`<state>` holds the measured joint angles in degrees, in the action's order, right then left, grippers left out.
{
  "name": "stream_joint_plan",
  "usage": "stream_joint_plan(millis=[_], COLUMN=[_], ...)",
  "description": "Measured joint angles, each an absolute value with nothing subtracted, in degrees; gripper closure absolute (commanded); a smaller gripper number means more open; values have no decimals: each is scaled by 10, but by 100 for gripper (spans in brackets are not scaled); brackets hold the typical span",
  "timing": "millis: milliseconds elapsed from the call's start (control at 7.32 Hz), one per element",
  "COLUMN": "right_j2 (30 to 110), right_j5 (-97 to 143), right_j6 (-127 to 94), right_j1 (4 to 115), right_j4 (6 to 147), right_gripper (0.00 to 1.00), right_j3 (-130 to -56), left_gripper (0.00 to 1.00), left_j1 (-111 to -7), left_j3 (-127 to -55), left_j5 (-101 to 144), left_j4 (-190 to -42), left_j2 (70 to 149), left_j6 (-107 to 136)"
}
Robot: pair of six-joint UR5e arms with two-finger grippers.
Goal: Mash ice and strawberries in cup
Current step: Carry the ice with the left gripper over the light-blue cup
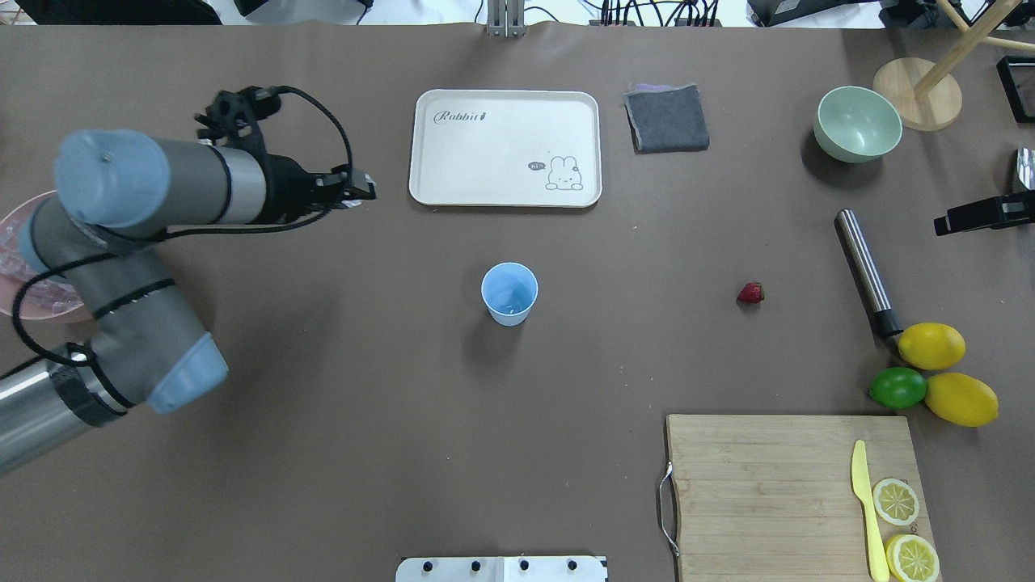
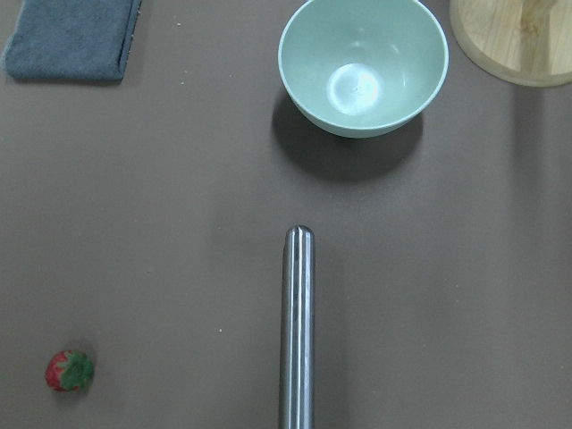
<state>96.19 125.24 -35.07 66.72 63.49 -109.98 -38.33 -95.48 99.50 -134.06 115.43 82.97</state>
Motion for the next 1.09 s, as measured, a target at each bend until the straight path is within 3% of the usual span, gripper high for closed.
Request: stream_joint_plan(millis=[410, 1093], right_j2=[961, 960], right_j5=[1252, 1252], right_j6=[-351, -351], right_j1=[667, 667], right_j4=[635, 635], right_gripper=[0, 0], right_j3=[-1100, -1100], left_gripper=[100, 100], left_j1=[-288, -218], left_j3=[-950, -951], left_j5=[863, 792], left_j4=[-1307, -1297], left_j2=[1221, 1241], left_j6=[926, 964])
